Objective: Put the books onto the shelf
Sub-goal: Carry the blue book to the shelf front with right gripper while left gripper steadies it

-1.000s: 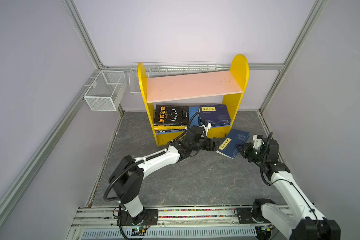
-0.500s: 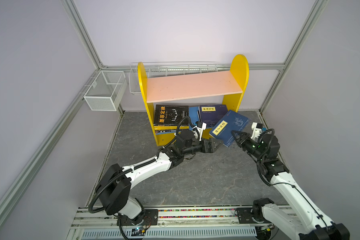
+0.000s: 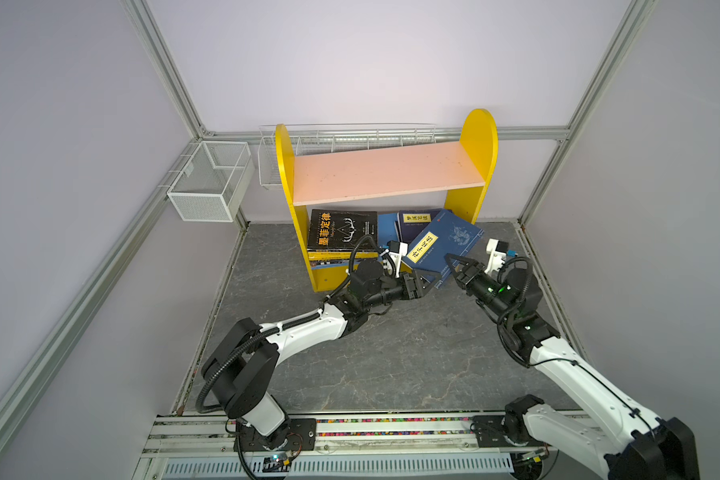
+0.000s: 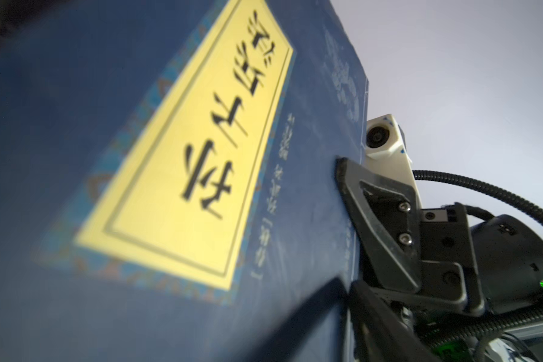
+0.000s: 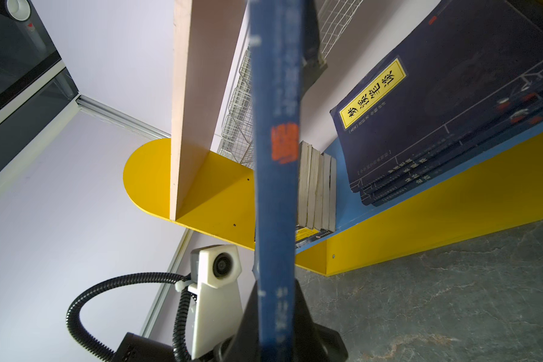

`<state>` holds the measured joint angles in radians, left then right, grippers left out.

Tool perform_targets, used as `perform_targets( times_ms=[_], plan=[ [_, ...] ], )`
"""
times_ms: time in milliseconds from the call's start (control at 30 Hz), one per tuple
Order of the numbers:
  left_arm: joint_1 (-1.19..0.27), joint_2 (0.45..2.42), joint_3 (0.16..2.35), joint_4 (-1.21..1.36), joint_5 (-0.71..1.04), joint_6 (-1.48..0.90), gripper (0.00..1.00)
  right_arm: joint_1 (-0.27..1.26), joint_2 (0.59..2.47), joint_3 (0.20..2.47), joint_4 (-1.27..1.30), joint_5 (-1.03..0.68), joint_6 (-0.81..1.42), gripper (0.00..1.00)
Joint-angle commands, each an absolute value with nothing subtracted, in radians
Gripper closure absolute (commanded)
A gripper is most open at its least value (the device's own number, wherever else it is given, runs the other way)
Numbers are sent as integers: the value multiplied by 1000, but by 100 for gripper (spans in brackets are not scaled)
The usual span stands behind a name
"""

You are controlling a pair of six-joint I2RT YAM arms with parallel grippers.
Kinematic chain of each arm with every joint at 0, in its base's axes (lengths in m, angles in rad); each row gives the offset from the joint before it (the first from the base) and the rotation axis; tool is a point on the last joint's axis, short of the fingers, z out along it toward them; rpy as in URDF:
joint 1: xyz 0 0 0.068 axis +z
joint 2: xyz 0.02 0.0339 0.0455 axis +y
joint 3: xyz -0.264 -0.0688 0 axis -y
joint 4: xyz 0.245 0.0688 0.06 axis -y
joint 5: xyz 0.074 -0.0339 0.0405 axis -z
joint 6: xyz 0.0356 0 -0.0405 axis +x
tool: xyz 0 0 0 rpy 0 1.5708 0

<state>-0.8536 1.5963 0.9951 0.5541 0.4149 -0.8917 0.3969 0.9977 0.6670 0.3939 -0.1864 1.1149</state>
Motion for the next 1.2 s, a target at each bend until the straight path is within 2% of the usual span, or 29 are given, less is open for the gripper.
perform_targets(
  times_ms=[0,167,200,233,367,400,467,533,633,867,1167],
  plan=[
    [-851,1582,1006,661,357,-914,50,426,989,640,430,-142,1115,94],
    [-846,1514,985,632,300,-882,96,441,1004,590,356,-120,1126,94],
    [-846,1504,985,620,296,-873,100,441,1009,585,349,-130,1125,93],
    [-844,1491,983,607,297,-862,100,441,1013,580,343,-138,1124,90],
    [-815,1457,968,559,357,-862,100,390,1020,595,313,-243,1085,50],
    [-801,1453,969,544,392,-869,100,365,1016,594,325,-276,1085,45],
    [-776,1444,973,500,485,-872,100,304,1011,586,376,-350,1099,39],
    [-763,1432,974,467,555,-862,100,251,1014,590,408,-419,1105,39],
    [-748,1413,984,409,630,-829,100,212,1014,595,436,-490,1105,41],
    [-746,1378,1062,165,689,-664,100,130,1003,606,430,-544,1086,56],
    [-739,1384,1085,136,640,-657,100,123,997,603,428,-590,1073,90]
  ],
)
